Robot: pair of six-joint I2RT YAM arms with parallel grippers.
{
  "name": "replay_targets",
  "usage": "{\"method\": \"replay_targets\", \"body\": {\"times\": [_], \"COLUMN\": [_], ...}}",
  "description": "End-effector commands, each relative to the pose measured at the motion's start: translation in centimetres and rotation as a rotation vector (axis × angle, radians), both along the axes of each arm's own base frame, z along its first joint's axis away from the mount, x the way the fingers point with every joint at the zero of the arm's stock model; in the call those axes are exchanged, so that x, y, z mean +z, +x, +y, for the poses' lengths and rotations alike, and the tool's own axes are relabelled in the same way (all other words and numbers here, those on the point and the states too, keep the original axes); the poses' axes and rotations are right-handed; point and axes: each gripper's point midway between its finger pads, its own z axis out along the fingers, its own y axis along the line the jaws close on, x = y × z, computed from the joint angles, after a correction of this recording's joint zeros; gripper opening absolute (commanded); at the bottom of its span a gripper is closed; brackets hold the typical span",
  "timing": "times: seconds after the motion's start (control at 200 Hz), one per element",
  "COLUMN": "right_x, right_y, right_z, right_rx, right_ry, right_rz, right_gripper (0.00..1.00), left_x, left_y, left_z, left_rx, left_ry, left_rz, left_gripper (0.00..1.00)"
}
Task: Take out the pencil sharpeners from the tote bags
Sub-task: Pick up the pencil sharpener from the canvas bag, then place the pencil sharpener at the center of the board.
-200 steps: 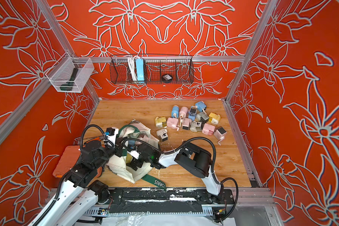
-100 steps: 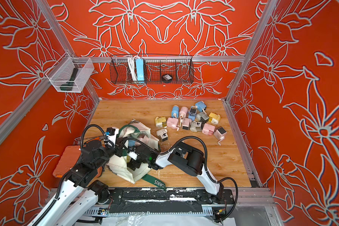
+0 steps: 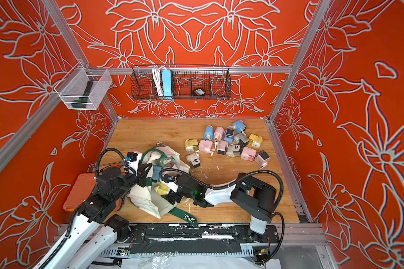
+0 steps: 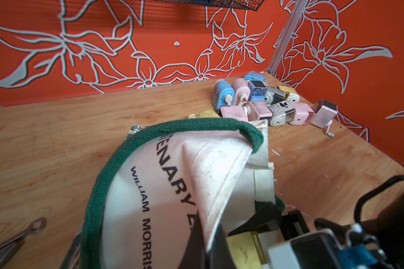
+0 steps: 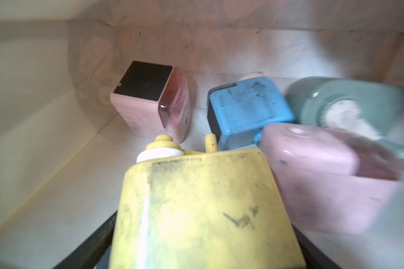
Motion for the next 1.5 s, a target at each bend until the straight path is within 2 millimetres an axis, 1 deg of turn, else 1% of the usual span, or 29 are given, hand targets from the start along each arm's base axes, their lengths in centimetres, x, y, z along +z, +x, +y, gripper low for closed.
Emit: {"method": "replay_targets", "body": {"times": [0.0, 0.075, 0.18, 0.24, 0.33, 0.41, 0.47, 0.536, 0.576, 0.606, 0.681, 0.821, 0.911, 1.006, 1.141, 1.236, 1.436, 1.496], "right_x": [2.0, 3.0, 4.4, 5.5, 7.7, 9.8, 11.0, 11.7, 11.7, 11.4, 9.7, 5.7, 3.1, 1.0, -1.1, -2.6, -4.4, -5.0], "right_y": [0.2, -0.2, -0.5, -0.5, -0.3, 0.6, 1.9, 3.7, 4.6, 5.3, 7.1, 9.8, 11.2, 12.6, 13.9, 14.8, 16.6, 17.2], "right_z": [-1.7, -3.1, -5.6, -7.1, -9.6, -12.1, -14.2, -16.5, -17.6, -18.3, -20.0, -22.3, -22.9, -23.6, -23.8, -23.3, -22.1, -22.1], "right_rx": [-0.042, -0.055, -0.096, -0.122, -0.171, -0.242, -0.322, -0.435, -0.494, -0.533, -0.644, -0.821, -0.866, -0.922, -0.973, -0.977, -0.984, -0.998], "right_ry": [0.009, 0.01, 0.019, 0.035, 0.078, 0.121, 0.155, 0.204, 0.228, 0.226, 0.17, 0.063, 0.01, -0.061, -0.103, -0.142, -0.189, -0.202], "right_rz": [-0.035, -0.048, -0.061, -0.063, -0.078, -0.098, -0.094, -0.071, -0.052, -0.043, -0.008, 0.119, 0.203, 0.252, 0.292, 0.326, 0.367, 0.372], "right_gripper": [0.55, 0.54, 0.54, 0.55, 0.55, 0.55, 0.54, 0.55, 0.54, 0.54, 0.53, 0.51, 0.51, 0.51, 0.5, 0.5, 0.51, 0.52], "left_x": [0.0, 0.0, 0.1, 0.1, 0.1, 0.2, 0.1, 0.2, 0.2, 0.2, 0.2, 0.3, 0.3, 0.3, 0.4, 0.4, 0.5, 0.4], "left_y": [-0.3, -0.3, -0.3, -0.3, -0.3, -0.3, -0.3, -0.3, -0.3, -0.3, -0.4, -0.4, -0.4, -0.4, -0.5, -0.5, -0.6, -0.5], "left_z": [-0.2, -0.2, -0.1, -0.1, -0.1, -0.1, -0.2, -0.2, -0.2, -0.2, -0.2, -0.3, -0.3, -0.3, -0.3, -0.3, -0.3, -0.3], "left_rx": [-0.011, -0.011, -0.008, -0.007, -0.008, -0.009, -0.011, -0.012, -0.012, -0.012, -0.012, -0.017, -0.019, -0.021, -0.021, -0.022, -0.021, -0.021], "left_ry": [-0.006, -0.008, -0.008, -0.009, -0.008, -0.009, -0.009, -0.01, -0.012, -0.012, -0.012, -0.015, -0.015, -0.016, -0.019, -0.019, -0.02, -0.019], "left_rz": [0.0, 0.001, -0.004, -0.005, -0.004, -0.005, -0.003, -0.004, -0.004, -0.005, -0.005, -0.008, -0.008, -0.008, -0.015, -0.015, -0.018, -0.016], "left_gripper": [0.0, 0.0, 0.0, 0.0, 0.0, 0.0, 0.0, 0.0, 0.0, 0.0, 0.0, 0.0, 0.0, 0.0, 0.0, 0.0, 0.0, 0.0]}}
